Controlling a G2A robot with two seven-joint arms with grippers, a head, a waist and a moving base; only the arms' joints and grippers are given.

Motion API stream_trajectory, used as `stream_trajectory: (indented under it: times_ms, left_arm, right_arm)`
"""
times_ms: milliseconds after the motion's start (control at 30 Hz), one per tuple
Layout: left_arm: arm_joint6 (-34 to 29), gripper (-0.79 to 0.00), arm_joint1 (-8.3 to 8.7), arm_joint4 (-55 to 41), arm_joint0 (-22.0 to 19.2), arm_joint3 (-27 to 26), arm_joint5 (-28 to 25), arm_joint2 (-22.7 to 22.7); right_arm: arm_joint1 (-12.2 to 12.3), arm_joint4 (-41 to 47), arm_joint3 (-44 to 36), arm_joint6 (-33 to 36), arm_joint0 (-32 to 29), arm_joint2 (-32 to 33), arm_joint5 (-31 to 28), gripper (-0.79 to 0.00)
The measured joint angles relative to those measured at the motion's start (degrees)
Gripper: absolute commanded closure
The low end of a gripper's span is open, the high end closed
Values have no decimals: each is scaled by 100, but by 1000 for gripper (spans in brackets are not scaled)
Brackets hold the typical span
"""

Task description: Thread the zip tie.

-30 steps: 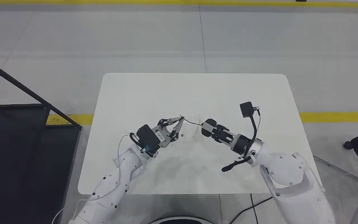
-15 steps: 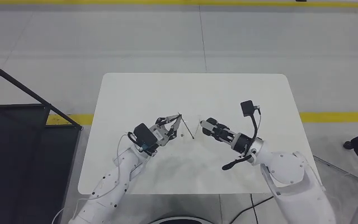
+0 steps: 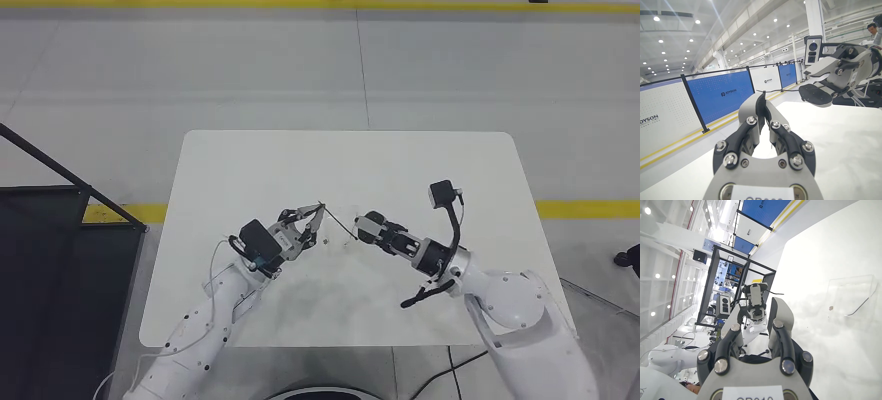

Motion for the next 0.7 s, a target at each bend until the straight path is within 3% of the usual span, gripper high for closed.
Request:
stream_trajectory:
  times_ms: [700]
  left_arm:
    - [-110, 0, -65, 63, -111, 127, 399, 171]
  right_arm:
    - [-11, 17, 7, 83, -10, -118, -163, -317]
